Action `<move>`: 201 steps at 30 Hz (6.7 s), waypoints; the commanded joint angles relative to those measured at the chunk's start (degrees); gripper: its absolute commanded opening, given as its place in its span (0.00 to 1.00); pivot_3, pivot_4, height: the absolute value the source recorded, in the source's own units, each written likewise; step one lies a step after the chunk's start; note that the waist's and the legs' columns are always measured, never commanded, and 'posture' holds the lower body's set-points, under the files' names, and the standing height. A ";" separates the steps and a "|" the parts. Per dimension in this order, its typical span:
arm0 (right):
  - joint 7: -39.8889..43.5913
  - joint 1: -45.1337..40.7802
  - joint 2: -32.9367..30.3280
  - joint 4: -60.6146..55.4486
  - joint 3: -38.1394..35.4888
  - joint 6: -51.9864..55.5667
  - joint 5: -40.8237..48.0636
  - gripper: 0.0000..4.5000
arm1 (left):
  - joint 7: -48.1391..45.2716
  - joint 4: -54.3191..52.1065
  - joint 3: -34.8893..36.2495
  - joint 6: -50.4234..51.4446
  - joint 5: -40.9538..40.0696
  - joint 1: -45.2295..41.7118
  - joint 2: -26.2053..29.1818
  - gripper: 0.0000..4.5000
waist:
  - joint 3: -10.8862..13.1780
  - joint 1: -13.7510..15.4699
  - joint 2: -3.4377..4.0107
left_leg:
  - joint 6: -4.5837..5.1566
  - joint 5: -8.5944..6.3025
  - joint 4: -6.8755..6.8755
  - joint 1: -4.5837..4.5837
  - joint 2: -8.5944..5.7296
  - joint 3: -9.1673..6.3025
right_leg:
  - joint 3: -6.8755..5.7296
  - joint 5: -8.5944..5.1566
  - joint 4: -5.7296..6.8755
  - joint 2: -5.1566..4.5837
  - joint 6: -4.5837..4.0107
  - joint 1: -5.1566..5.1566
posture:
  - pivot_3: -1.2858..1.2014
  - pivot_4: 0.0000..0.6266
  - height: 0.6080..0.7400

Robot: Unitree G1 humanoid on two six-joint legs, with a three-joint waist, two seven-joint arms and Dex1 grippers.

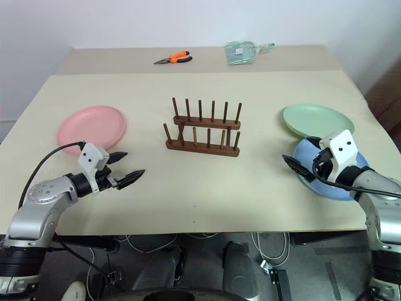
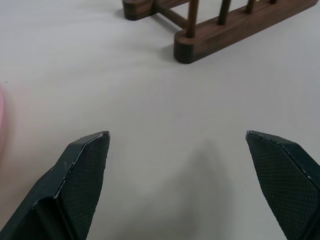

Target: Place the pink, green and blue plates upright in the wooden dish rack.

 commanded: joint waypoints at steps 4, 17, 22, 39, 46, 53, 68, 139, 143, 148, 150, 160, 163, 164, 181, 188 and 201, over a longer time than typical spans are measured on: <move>-0.61 -1.72 0.34 -0.65 1.89 -1.59 -1.22 1.00 | -0.51 1.32 0.06 -3.10 0.72 -0.73 -0.04 0.99 | 0.00 -0.01 0.00 | 0.00 0.00 0.00 0.00 0.00 0.00 | 0.00 0.00 0.00 0.00 0.00 0.00 | 0.52 0.24 1.00; -7.61 6.40 6.74 -17.30 6.12 5.76 0.01 1.00 | -11.62 35.77 -13.54 -15.66 9.65 -28.55 -6.29 0.99 | -0.01 1.46 -0.03 | 0.01 0.00 0.09 -0.02 -0.09 -0.05 | -0.05 0.18 -0.04 0.01 0.07 0.07 | 0.52 0.24 1.00; -12.81 11.20 11.06 -23.95 8.91 6.51 -1.51 1.00 | -14.05 57.99 -17.16 -22.48 14.35 -43.69 -14.37 0.99 | -0.01 1.34 -0.11 | 0.05 -0.02 0.07 -0.05 -0.09 -0.06 | -0.12 0.19 -0.12 0.03 0.13 0.08 | 0.52 0.24 1.00; -13.39 13.34 7.97 -23.54 2.74 5.82 -2.22 1.00 | -26.47 33.97 -20.45 -19.84 13.31 -31.25 -14.72 0.17 | -0.07 1.04 -0.07 | 0.09 -0.05 0.05 0.00 -0.06 -0.05 | -0.06 0.20 -0.13 0.02 0.13 0.12 | 0.52 0.24 1.00; -10.48 14.09 5.29 -19.30 -1.95 4.25 -2.86 1.00 | -27.13 11.04 -24.27 -9.30 12.96 -20.31 -9.32 0.60 | -0.05 1.35 -0.05 | 0.10 -0.05 0.07 -0.01 -0.04 -0.07 | -0.06 0.06 -0.13 0.02 -0.04 0.14 | 0.52 0.24 1.00; -5.97 19.94 3.16 -18.75 -6.32 4.65 -1.75 0.89 | -23.55 8.55 -22.14 -5.57 13.07 -17.87 -4.51 1.00 | -0.06 1.12 -0.04 | 0.10 -0.05 0.05 0.01 -0.03 -0.06 | -0.06 -0.01 -0.13 0.03 0.07 0.15 | 0.52 0.24 1.00; -4.24 20.35 3.65 -27.15 12.67 10.86 -4.04 0.00 | -15.86 -11.47 -25.84 10.53 5.46 -6.27 -3.26 0.13 | -0.15 1.29 0.08 | 0.13 -0.08 0.10 -0.02 0.11 0.01 | -0.04 -0.12 -0.25 -0.05 -0.04 0.19 | 0.52 0.24 1.00; -12.43 -33.45 8.28 -14.51 38.54 -6.06 -34.32 1.00 | 40.48 -4.18 9.63 27.15 -19.26 -44.22 -24.99 0.01 | -0.23 0.60 -0.95 | -0.13 0.05 -0.02 -0.01 -0.10 -0.15 | -0.15 0.12 0.07 0.04 0.08 -0.01 | 0.52 0.24 1.00; -18.07 -36.47 7.50 -5.87 42.03 -14.18 -45.78 0.95 | 41.60 -6.89 8.18 29.76 -21.85 -44.43 -26.99 0.00 | -0.23 0.54 -0.95 | -0.13 0.05 -0.02 -0.02 -0.10 -0.15 | -0.13 0.12 0.05 0.04 0.08 -0.02 | 0.52 0.24 1.00; -20.13 -36.63 7.11 -2.98 41.86 -17.95 -52.30 0.46 | 42.37 -8.79 8.23 32.48 -23.66 -42.55 -27.18 0.00 | -0.21 0.08 -0.94 | -0.13 0.06 -0.02 -0.04 -0.11 -0.15 | -0.10 0.13 0.06 0.05 0.07 -0.05 | 0.52 0.24 1.00; -20.63 -36.45 7.27 -2.74 41.36 -18.48 -53.96 0.25 | 41.81 -9.12 8.80 33.24 -25.00 -41.87 -27.28 0.08 | -0.21 -0.09 -0.94 | -0.13 0.06 -0.02 -0.04 -0.11 -0.15 | -0.09 0.13 0.06 0.05 0.07 -0.04 | 0.52 0.24 1.00; -20.78 -32.29 13.38 -8.55 28.84 -13.08 -42.31 0.00 | 46.94 -1.05 18.41 23.04 -27.18 -45.42 -28.06 0.80 | -0.19 -0.02 -0.97 | -0.13 0.06 -0.02 -0.04 -0.11 -0.18 | -0.09 0.13 0.04 0.05 0.07 -0.02 | 0.52 0.24 1.00; -13.41 -29.61 18.58 -15.67 18.35 -1.29 -21.38 0.00 | 39.58 2.10 10.10 16.73 -15.66 -39.98 -19.63 0.80 | -0.20 -0.34 -0.88 | -0.13 0.06 -0.07 0.04 -0.09 -0.14 | -0.02 0.14 0.03 0.10 0.04 0.00 | 0.52 0.24 1.00; -11.96 -29.12 19.51 -17.64 15.82 2.25 -16.17 0.00 | 36.95 2.40 7.69 15.19 -13.61 -38.38 -17.71 0.80 | -0.20 -0.34 -0.85 | -0.12 0.06 -0.09 0.05 -0.08 -0.13 | 0.00 0.14 0.03 0.13 0.04 0.00 | 0.52 0.24 1.00; -14.95 -22.43 16.19 -20.52 -4.36 30.73 30.15 0.00 | -5.15 -14.10 -8.23 12.56 -17.67 -14.99 -1.54 0.80 | 0.07 -0.08 -0.40 | 0.04 -0.02 -0.09 -0.06 -0.01 -0.10 | -0.04 0.07 -0.18 0.07 -0.28 0.01 | 0.52 0.24 1.00; -11.94 -23.03 14.58 -9.31 -0.70 25.24 24.90 0.00 | -2.78 -16.39 -9.72 14.21 -18.06 -14.85 -4.90 0.80 | 0.07 -0.10 -0.40 | 0.05 -0.02 -0.05 -0.04 -0.03 -0.07 | -0.04 0.12 -0.18 0.07 -0.19 0.04 | 0.52 0.24 1.00; -11.70 -23.62 4.72 -9.69 -11.01 18.52 24.20 0.57 | -1.76 -17.94 -11.18 15.24 -17.95 -13.24 -6.43 0.81 | 0.13 0.43 -0.30 | 0.07 -0.03 -0.04 -0.08 -0.05 -0.09 | -0.04 0.14 -0.25 0.06 -0.10 0.08 | 0.52 0.24 1.00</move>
